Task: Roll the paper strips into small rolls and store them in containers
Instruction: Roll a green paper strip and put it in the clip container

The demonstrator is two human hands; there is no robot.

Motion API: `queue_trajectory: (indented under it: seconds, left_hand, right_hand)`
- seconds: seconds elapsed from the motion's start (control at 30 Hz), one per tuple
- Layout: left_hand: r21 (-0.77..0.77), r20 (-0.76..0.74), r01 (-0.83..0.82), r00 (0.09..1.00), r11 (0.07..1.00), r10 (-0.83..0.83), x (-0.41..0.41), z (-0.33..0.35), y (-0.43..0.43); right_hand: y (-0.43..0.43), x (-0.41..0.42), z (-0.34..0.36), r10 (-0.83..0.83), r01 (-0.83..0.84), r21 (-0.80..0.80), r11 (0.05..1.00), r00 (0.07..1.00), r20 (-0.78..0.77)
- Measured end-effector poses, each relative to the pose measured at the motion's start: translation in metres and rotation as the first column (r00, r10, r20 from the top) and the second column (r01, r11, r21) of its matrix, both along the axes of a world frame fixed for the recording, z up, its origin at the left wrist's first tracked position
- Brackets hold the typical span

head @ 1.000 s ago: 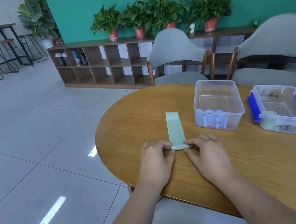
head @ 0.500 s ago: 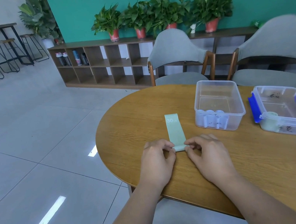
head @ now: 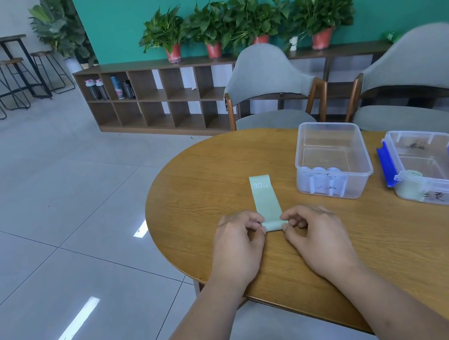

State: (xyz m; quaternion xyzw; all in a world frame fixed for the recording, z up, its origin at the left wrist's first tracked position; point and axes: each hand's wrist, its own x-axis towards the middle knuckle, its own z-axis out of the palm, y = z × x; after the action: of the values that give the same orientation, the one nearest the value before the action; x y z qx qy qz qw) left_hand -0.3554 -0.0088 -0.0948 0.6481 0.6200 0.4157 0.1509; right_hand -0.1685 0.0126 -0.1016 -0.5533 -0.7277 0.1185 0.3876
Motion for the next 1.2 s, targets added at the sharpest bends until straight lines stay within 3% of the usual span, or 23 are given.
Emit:
queue_trajectory:
  seconds: [0.4, 0.53, 0.93, 1.2]
  left_hand:
    - [0.053, -0.084, 0.003, 0.996, 0.999, 0.001, 0.0002, -0.0063, 0.0042]
    - [0.047, -0.065, -0.011, 0.998, 0.999, 0.014, 0.0003, -0.0057, 0.0043]
    - [0.042, -0.073, 0.005, 0.997, 0.999, -0.002, 0.0003, -0.0053, 0.0037]
    - [0.019, -0.030, 0.005, 1.000, 1.000, -0.005, -0.0002, -0.0024, 0.0024]
  right_hand:
    - [0.0037, 0.0002, -0.0041, 0.004, -0.004, 0.010, 1.000, 0.998, 0.061]
    - [0.0012, -0.0001, -0.0020, 0.013, -0.013, 0.002, 1.000, 1.000, 0.000]
    - [0.0025, -0.0005, -0.0027, -0.007, 0.006, 0.017, 1.000, 0.999, 0.053]
    - [0.0001, -0.0006, 0.0007, -0.011, 0.011, -0.010, 1.000, 1.000, -0.007]
